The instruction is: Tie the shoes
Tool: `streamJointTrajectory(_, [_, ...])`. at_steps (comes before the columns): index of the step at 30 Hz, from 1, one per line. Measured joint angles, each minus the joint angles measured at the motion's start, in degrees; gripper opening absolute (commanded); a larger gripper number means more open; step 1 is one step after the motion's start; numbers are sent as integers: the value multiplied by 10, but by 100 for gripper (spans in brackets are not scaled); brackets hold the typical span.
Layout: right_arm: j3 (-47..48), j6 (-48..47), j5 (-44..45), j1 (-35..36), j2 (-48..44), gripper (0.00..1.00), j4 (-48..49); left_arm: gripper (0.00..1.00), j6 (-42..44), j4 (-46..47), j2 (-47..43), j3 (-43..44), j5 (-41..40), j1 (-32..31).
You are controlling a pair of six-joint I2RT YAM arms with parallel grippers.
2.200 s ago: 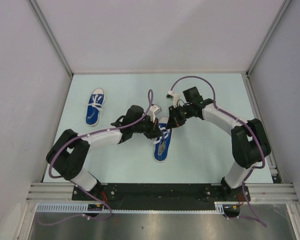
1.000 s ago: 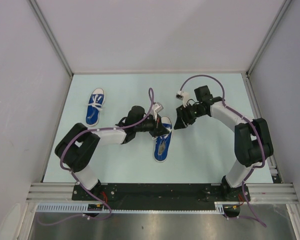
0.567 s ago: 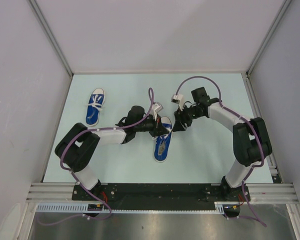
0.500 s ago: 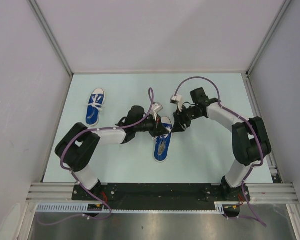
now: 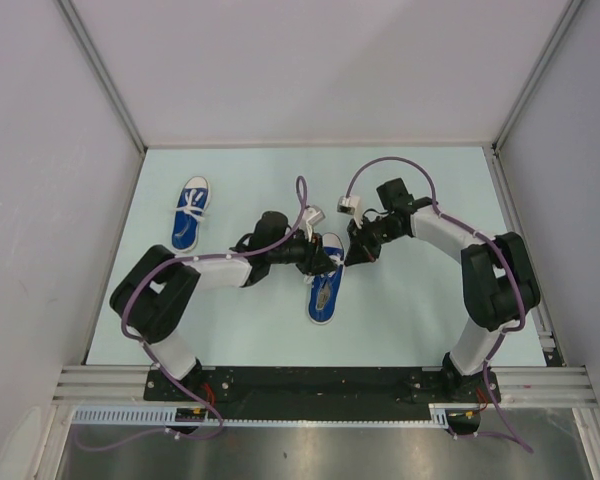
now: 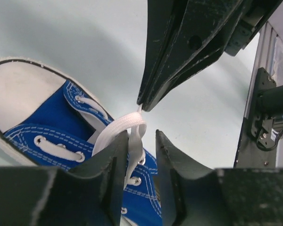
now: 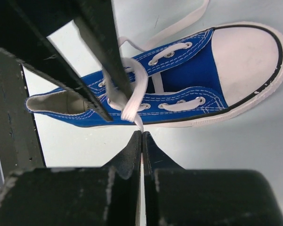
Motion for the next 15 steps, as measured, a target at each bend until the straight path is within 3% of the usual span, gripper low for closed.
streamJointTrajectory(4, [0,1,3,-1,-4,0,-11,45,22,-41,-29,-5,7,13])
streamJointTrajectory(8, [-1,11,13,-2,-21,0,-17,51,78,-123,-118,-19,21,54])
streamJointTrajectory(11, [-1,25,32,-3,-37,0,-18,52,164,-207,-176,-11,26,107])
streamJointTrajectory(15, [-1,47,51,-15,-50,0,-22,49,308,-325,-173,28,10,154])
